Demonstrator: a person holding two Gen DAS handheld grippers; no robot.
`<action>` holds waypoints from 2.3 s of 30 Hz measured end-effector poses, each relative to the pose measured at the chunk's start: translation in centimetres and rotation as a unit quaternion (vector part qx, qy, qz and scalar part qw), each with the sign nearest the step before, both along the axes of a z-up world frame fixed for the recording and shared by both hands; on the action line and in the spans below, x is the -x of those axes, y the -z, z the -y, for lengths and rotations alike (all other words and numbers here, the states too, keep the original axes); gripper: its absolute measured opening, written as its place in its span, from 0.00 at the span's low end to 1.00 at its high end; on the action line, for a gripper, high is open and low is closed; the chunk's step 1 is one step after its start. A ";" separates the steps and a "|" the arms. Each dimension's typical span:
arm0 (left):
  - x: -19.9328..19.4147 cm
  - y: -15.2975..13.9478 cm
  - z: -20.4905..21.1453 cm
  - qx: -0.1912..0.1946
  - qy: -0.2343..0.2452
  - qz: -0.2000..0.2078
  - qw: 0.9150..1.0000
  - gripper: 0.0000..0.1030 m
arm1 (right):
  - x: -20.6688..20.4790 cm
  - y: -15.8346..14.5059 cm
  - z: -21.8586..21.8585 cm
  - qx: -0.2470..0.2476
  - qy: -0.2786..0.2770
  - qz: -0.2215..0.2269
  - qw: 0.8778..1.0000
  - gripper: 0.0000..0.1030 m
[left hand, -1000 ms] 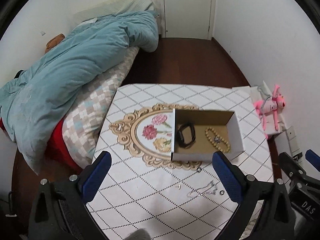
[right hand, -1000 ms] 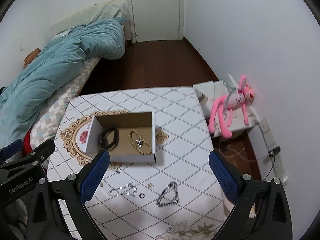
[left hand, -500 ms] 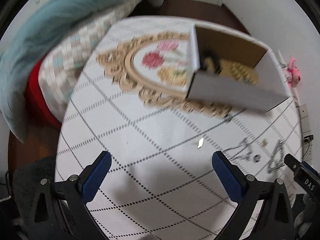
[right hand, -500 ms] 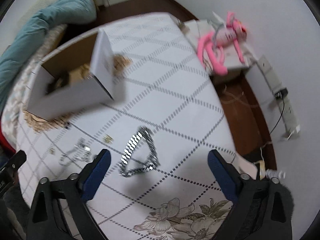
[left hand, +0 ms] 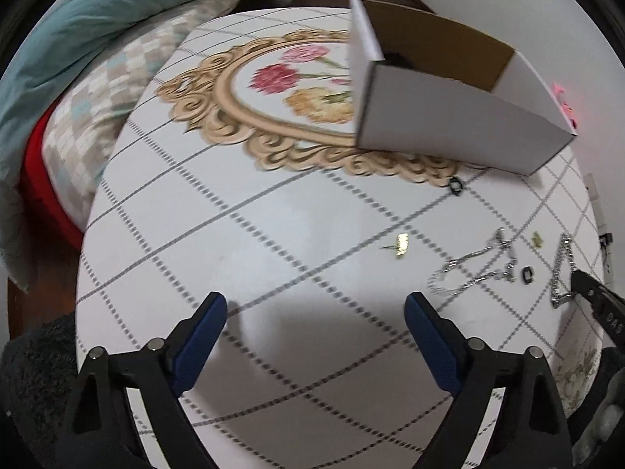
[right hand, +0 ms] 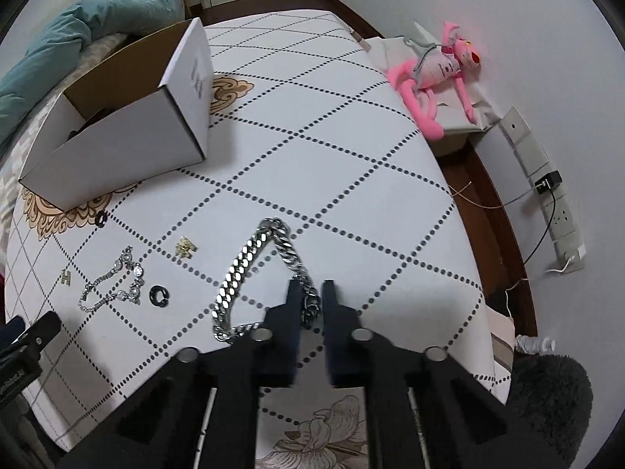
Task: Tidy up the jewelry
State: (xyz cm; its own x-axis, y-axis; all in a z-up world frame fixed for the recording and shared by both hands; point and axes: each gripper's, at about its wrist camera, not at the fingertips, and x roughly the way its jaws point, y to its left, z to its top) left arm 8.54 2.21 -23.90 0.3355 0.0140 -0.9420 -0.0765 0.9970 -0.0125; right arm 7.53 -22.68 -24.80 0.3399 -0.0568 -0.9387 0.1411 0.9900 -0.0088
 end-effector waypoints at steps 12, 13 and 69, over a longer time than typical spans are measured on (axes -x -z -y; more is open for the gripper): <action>-1.8 -0.1 3.5 -0.002 0.028 0.014 1.000 0.62 | -0.3 0.0 0.9 -0.019 0.002 0.003 1.000 0.09; -1.8 -0.2 3.7 -0.006 0.031 0.017 0.999 0.60 | -0.3 0.0 0.9 -0.017 0.001 0.002 1.000 0.09; -3.7 -7.1 -0.7 0.087 0.029 0.049 0.995 0.47 | -4.5 -13.2 -4.3 -0.154 -0.118 0.106 0.975 0.08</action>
